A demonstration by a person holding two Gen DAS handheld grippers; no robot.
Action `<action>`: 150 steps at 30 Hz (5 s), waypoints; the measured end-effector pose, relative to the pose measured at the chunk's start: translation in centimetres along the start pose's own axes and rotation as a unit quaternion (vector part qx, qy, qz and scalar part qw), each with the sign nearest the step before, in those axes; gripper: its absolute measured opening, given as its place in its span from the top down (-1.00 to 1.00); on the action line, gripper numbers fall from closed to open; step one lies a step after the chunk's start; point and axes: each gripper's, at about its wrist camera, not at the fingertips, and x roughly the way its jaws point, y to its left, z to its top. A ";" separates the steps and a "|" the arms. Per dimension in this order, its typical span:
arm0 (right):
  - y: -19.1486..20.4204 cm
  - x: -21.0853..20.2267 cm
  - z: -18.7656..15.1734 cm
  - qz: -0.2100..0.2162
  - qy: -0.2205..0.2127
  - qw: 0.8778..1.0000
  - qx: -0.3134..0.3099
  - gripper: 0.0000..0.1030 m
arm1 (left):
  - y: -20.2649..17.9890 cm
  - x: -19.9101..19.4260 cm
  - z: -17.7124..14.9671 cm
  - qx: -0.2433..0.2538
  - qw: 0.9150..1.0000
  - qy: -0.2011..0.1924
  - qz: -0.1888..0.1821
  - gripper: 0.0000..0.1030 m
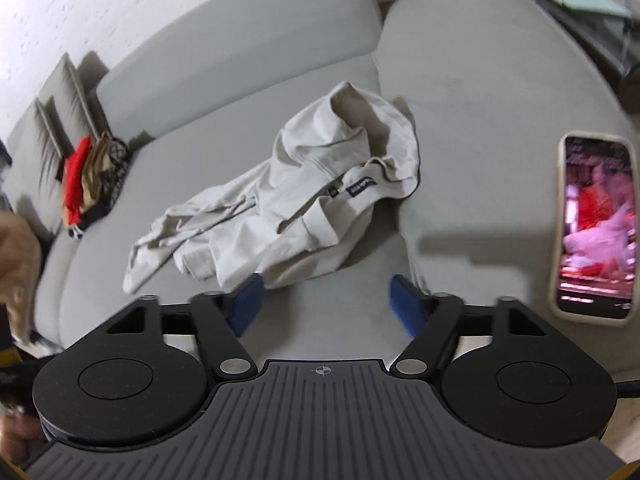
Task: Fold clothes
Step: 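Grasp the white T-shirt with the left tool while the right tool grasps another edge, then lift the T-shirt with both tools and shake it out in the air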
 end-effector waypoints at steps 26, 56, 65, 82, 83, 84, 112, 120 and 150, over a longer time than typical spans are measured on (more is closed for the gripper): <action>-5.0 6.5 0.8 0.050 0.017 0.985 0.164 0.88 | -3.7 8.6 -1.6 -0.350 0.893 0.078 -0.274 0.03; -4.6 6.4 -0.7 0.014 -0.017 0.999 0.042 -0.01 | 3.7 -1.9 2.9 -0.092 0.979 -0.082 -0.164 0.99; 2.7 8.6 2.0 -0.044 -0.077 0.979 -0.181 -0.03 | 3.0 -1.8 2.7 -0.088 0.979 -0.089 -0.158 0.99; -6.5 -5.7 13.3 0.045 -0.120 0.959 0.254 0.90 | 2.0 -15.7 12.2 -0.072 0.913 -0.239 -0.324 0.99; -6.6 -6.5 12.7 0.048 -0.101 0.961 0.254 0.90 | 1.4 -17.4 12.2 -0.061 0.910 -0.257 -0.318 0.99; -6.5 -6.9 11.7 0.047 -0.076 0.966 0.241 0.90 | 0.9 -18.7 12.0 -0.052 0.913 -0.269 -0.304 0.99; 1.5 -32.0 12.2 0.306 -0.397 0.860 0.092 0.91 | 1.1 -38.8 9.6 -0.035 0.810 -0.473 -0.345 0.98; 3.8 -11.6 26.0 0.138 -0.251 0.950 0.123 0.91 | 0.5 -22.4 25.2 -0.065 0.912 -0.329 -0.235 0.99; -8.4 10.7 11.5 -0.009 -0.051 0.982 0.183 0.91 | 8.6 3.7 17.4 -0.145 0.965 -0.170 -0.134 0.99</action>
